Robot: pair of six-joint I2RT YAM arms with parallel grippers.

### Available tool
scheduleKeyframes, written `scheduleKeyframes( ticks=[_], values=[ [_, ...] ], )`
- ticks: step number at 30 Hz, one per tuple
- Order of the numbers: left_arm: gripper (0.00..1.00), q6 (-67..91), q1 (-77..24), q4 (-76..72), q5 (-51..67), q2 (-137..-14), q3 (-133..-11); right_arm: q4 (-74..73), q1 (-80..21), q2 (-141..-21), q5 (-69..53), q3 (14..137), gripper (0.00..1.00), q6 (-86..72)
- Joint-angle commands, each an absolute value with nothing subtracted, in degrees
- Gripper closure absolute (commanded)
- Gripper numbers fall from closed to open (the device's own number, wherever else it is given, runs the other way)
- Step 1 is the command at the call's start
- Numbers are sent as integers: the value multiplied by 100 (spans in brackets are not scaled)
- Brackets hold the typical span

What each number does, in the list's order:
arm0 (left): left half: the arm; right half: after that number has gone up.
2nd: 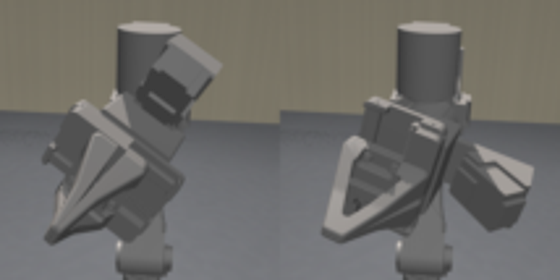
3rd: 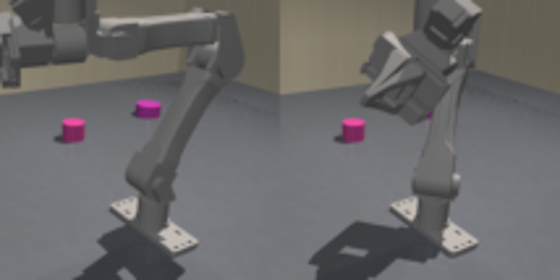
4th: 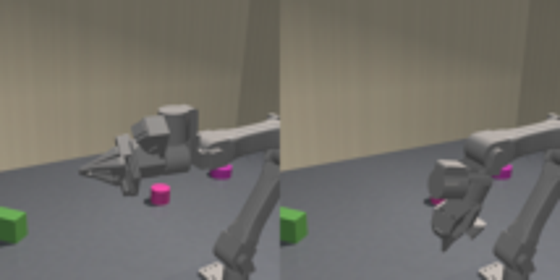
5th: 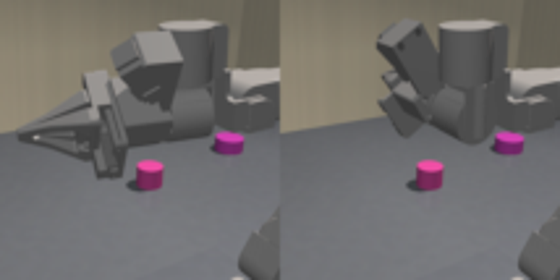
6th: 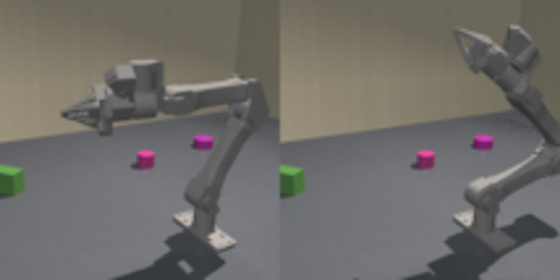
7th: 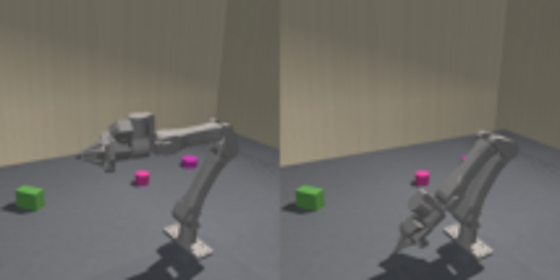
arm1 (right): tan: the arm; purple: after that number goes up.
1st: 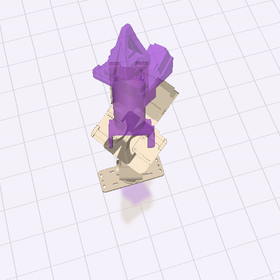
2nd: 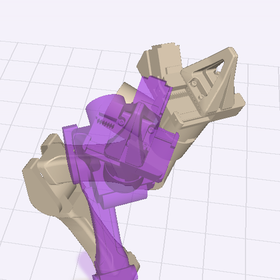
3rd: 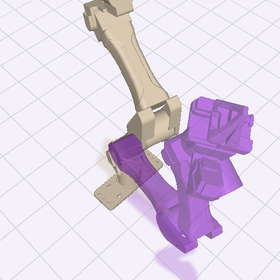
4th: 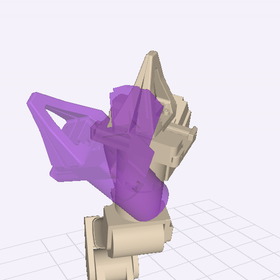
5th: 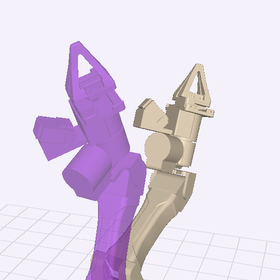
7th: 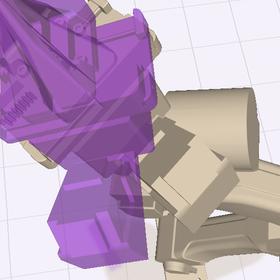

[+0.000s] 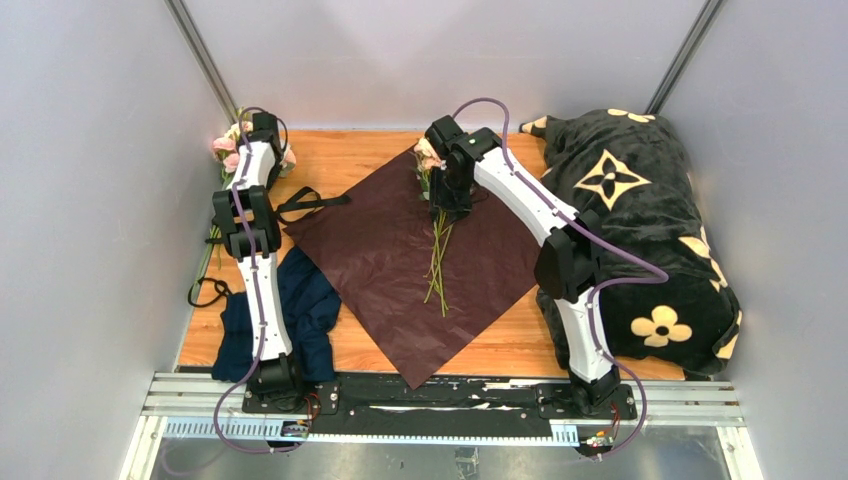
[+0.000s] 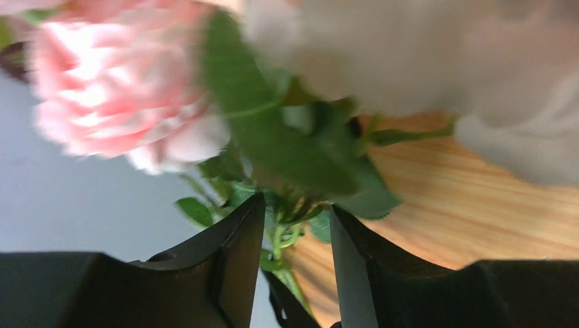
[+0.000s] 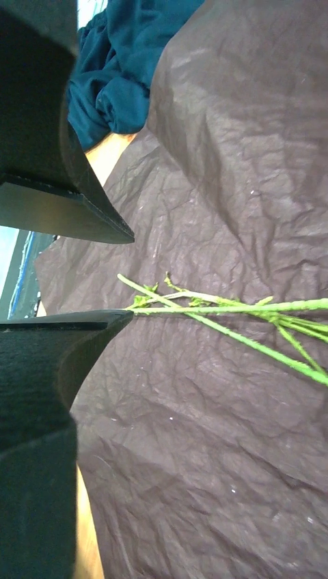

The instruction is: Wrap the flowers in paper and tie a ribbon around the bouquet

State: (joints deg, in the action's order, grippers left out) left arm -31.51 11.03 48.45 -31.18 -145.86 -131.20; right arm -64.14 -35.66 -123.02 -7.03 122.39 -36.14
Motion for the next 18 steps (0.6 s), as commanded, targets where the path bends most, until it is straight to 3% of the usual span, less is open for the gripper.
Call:
scheduleKeyframes(
  ticks=[1,4,7,9,12,16,18],
  values=[
    [52,-3255,1163,4935,-2560,-14576,-12956,-6863,-3601,-12501,-333,12835,55,-3535],
    [51,-3182,1222,4930,-2571,-14737,-13111,-6890,-3603,-12579,-323,13038,55,-3511],
    [58,-3037,1347,4918,-2705,-15135,-13575,-6887,-3595,-12603,-289,13156,56,-3426],
    [71,-3027,1349,4908,-2867,-15343,-13709,-6870,-3602,-12588,-244,13176,56,-3367],
    [98,-2894,1352,4816,-2770,-15286,-13502,-6855,-3592,-12556,-193,13209,56,-3333],
    [100,-2392,1336,4810,-2192,-14566,-13379,-6812,-3583,-12465,-76,13223,55,-3268],
    [100,-1993,1338,4784,-1273,-13832,-13344,-6730,-3582,-12388,-8,13229,55,-3155]
  ],
)
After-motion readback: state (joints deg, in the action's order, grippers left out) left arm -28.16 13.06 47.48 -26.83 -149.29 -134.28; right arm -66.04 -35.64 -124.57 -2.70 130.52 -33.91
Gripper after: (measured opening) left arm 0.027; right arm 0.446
